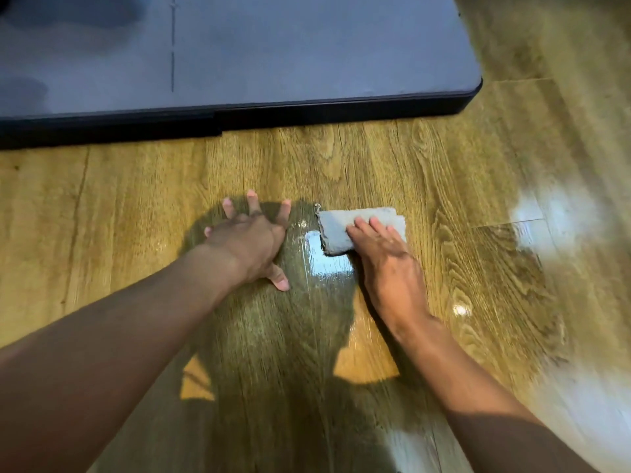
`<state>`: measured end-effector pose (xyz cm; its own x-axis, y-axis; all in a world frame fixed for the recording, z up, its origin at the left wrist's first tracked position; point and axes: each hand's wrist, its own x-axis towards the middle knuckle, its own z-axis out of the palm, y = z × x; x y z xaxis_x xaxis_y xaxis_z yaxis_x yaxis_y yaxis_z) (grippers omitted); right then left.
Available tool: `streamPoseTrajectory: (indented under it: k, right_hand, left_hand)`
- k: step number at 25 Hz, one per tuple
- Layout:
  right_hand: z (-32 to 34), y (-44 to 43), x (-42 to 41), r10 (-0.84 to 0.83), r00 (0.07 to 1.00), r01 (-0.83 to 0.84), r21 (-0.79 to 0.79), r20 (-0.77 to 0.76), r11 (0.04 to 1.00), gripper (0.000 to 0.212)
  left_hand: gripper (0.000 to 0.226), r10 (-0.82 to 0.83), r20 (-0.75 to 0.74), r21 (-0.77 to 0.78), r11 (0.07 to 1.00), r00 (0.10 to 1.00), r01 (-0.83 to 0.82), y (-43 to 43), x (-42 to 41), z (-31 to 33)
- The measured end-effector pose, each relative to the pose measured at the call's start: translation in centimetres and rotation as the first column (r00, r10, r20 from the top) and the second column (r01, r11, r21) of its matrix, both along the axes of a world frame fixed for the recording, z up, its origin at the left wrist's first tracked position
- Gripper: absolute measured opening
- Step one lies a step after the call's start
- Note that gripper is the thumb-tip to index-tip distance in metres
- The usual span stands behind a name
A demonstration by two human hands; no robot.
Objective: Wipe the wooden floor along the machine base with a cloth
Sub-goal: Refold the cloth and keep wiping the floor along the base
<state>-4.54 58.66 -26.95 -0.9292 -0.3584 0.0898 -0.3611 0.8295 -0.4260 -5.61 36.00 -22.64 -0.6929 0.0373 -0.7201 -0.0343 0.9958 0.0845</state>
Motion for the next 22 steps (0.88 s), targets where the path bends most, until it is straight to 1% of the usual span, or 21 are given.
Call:
streamPoseTrajectory:
  k: [2,4,6,7,9,11,13,15,17,19,20,22]
  right_hand:
    - [0.2,-0.6,-2.8,-0.011,1.0,0.011,0.024,-0.01,1.0,0.052]
    - [0.5,-2.7,-8.2,-0.04,0.999,0.039,0.077,0.006,0.996,0.043]
    - [0.9,-4.5,-12.9,-0.06,0.997,0.057,0.076,0.041,0.995,0.036]
    - [0.7,-4.8,-13.7,-0.07,0.996,0.065,0.075,0.061,0.995,0.035]
    - [0.6,-3.8,-12.2,-0.029,0.997,0.022,0.093,0.075,0.995,0.039]
    - [0.4,-1.9,-9.0,0.053,0.998,-0.056,0.123,0.021,0.991,0.043]
    - [0.7,-1.0,-10.1,0.134,0.991,-0.131,0.167,-0.007,0.977,0.05]
    - [1.3,-1.9,-14.5,0.116,0.993,-0.117,0.22,0.016,0.968,0.042]
    - [1.9,-3.2,-17.7,0.038,0.997,-0.049,0.167,0.071,0.985,0.035]
    - [1.4,-3.6,-17.1,0.002,0.999,-0.01,0.146,0.052,0.989,0.038]
    - [1.1,-3.2,-15.7,0.027,0.999,-0.031,0.163,0.029,0.986,0.042]
    - [0.6,-1.4,-12.9,0.134,0.991,-0.126,0.218,-0.019,0.968,0.05]
  left_hand:
    - [0.134,0.002,-0.006,0.005,1.0,1.0,-0.002,-0.1,0.0,-0.2]
    - [0.134,0.007,-0.014,0.016,1.0,1.0,-0.007,-0.1,0.0,-0.3]
    - [0.133,0.009,-0.021,0.014,1.0,1.0,-0.009,0.0,0.0,-0.2]
    - [0.132,0.006,-0.023,0.007,1.0,1.0,-0.006,0.0,0.1,-0.1]
    - [0.13,-0.004,-0.03,-0.001,1.0,1.0,0.004,0.1,0.2,0.0]
    - [0.13,-0.015,-0.044,-0.006,1.0,0.999,0.014,0.2,0.3,-0.2]
    - [0.13,-0.018,-0.053,-0.011,1.0,0.998,0.017,0.3,0.4,-0.4]
    - [0.132,-0.013,-0.046,-0.003,1.0,0.999,0.013,0.2,0.3,-0.5]
    - [0.132,-0.022,-0.048,-0.007,1.0,0.999,0.022,0.1,0.2,-0.4]
    - [0.13,-0.025,-0.049,-0.007,1.0,0.998,0.025,0.2,0.3,-0.3]
    - [0.13,-0.025,-0.053,-0.005,1.0,0.998,0.024,0.3,0.3,-0.4]
    - [0.129,-0.022,-0.057,-0.001,1.0,0.998,0.022,0.4,0.5,-0.3]
